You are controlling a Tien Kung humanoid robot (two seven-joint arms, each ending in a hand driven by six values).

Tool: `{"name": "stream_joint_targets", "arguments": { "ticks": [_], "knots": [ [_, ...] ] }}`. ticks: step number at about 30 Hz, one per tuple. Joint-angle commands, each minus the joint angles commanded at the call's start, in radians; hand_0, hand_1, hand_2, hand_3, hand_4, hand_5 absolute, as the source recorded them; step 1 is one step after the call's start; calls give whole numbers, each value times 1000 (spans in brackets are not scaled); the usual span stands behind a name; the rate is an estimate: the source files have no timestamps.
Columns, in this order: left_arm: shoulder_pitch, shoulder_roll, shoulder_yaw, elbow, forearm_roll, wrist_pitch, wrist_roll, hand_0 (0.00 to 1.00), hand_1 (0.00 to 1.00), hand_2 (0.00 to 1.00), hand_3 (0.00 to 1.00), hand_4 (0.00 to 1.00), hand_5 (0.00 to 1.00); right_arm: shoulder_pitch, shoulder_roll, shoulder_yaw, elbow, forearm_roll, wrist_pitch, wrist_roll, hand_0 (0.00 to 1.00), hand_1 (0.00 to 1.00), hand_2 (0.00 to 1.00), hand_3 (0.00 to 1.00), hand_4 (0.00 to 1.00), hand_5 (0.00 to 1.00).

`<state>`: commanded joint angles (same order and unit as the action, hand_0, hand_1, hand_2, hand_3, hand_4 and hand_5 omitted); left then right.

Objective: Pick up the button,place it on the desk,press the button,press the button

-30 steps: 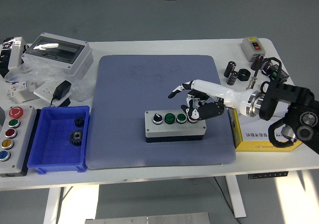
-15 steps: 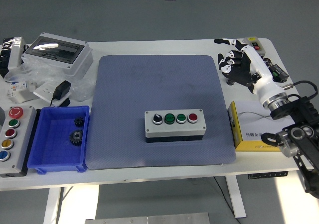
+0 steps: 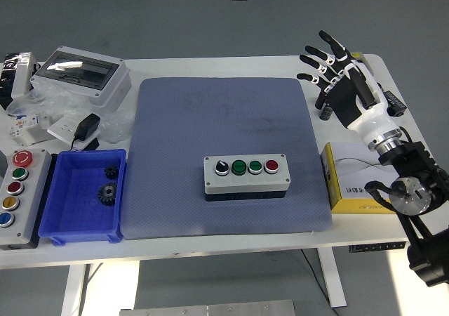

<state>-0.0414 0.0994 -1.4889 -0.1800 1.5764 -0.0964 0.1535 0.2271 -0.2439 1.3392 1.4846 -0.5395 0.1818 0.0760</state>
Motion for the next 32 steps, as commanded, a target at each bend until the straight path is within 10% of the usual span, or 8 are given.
{"name": "stream_joint_targets", "arguments": {
  "ticks": [6, 16, 32],
  "knots": [
    [6, 0, -10, 0, 5, 1, 0, 633, 579, 509, 602, 674, 249, -21, 5, 10, -5, 218, 74, -13, 998, 998, 998, 998, 998, 998],
    [4, -6, -8, 0, 2, 2, -3, 637, 582, 509, 603, 683, 257, -64, 16, 1, -51, 454, 66, 14, 998, 998, 998, 998, 998, 998],
    [8, -12, -20, 0, 8, 10, -3, 637, 582, 514, 600, 706, 281, -53, 12, -47, -64, 491, 67, 20, 998, 953, 963, 975, 998, 998]
  ]
}}
